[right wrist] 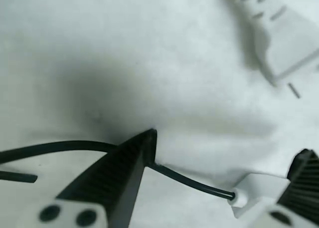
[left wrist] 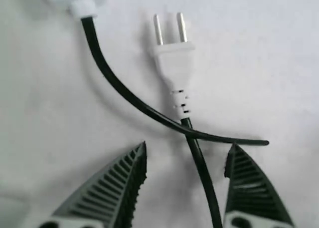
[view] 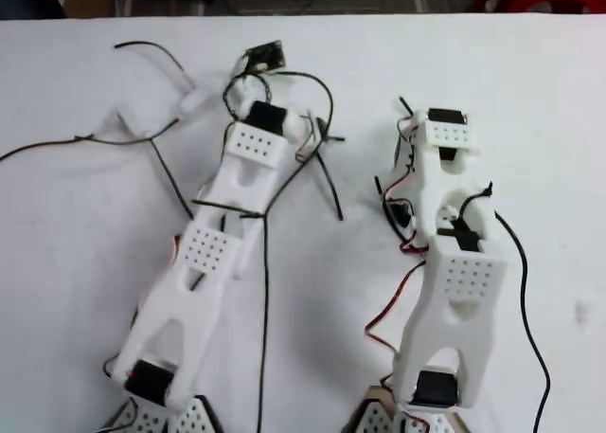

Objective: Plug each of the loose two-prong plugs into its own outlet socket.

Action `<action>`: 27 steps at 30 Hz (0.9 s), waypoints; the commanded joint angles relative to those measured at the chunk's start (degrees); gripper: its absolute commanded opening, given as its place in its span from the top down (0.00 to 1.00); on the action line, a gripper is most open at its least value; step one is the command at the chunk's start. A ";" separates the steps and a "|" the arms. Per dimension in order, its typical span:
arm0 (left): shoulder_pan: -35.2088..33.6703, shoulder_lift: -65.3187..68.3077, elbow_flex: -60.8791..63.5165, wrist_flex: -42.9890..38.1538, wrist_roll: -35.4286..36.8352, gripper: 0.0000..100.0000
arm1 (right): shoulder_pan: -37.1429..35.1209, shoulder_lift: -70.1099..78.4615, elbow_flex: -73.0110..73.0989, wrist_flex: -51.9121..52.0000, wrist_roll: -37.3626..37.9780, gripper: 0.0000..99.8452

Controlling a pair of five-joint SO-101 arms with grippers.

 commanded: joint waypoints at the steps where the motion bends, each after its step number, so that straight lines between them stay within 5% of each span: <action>1: -0.48 1.36 -2.46 0.53 0.62 0.83 | -1.10 0.84 0.09 -1.01 -0.53 0.58; 5: -0.48 2.51 -2.73 0.62 0.35 0.98 | -1.10 0.92 0.09 -1.01 -0.53 0.58; 23: 6.81 -20.09 -2.29 16.97 -0.26 0.98 | -1.10 1.27 -1.23 -1.01 -0.62 0.58; 27: 4.35 -24.22 -2.55 16.97 -11.69 0.98 | -1.10 1.27 -1.23 -1.01 -0.62 0.58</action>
